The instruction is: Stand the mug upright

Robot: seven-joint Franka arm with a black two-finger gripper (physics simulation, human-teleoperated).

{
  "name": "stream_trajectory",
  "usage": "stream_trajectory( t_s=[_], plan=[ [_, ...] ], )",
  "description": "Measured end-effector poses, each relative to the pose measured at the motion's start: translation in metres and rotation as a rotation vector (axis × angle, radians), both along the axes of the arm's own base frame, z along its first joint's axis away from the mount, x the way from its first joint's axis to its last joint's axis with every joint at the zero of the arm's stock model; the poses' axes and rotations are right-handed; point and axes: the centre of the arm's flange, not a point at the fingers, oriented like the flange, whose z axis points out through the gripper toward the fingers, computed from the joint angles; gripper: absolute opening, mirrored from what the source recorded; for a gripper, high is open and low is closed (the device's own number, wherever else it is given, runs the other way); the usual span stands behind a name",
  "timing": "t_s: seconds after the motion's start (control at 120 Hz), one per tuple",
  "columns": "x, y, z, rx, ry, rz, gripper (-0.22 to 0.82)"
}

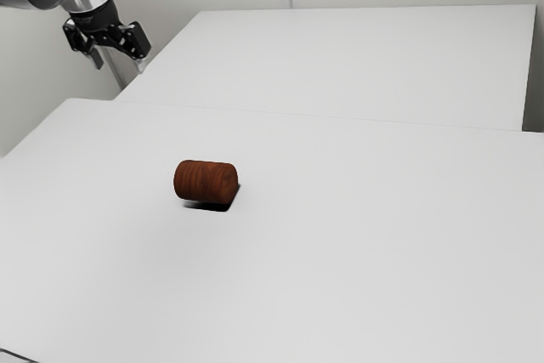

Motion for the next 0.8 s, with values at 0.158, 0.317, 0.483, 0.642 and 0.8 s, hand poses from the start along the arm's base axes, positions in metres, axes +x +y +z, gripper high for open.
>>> stream_trajectory(
  t_s=[0.158, 0.317, 0.483, 0.642, 0.8],
  plan=[
    [0.001, 0.000, -0.002, -0.001, 0.001, 0.006, 0.60],
    [0.000, 0.001, -0.013, -0.003, 0.020, 0.008, 0.60],
    [0.006, 0.028, -0.046, -0.200, 0.057, 0.097, 0.60],
    [0.012, 0.070, -0.112, -0.394, 0.141, 0.221, 0.60],
    [0.019, 0.100, -0.170, -0.550, 0.199, 0.307, 0.60]
  ],
)
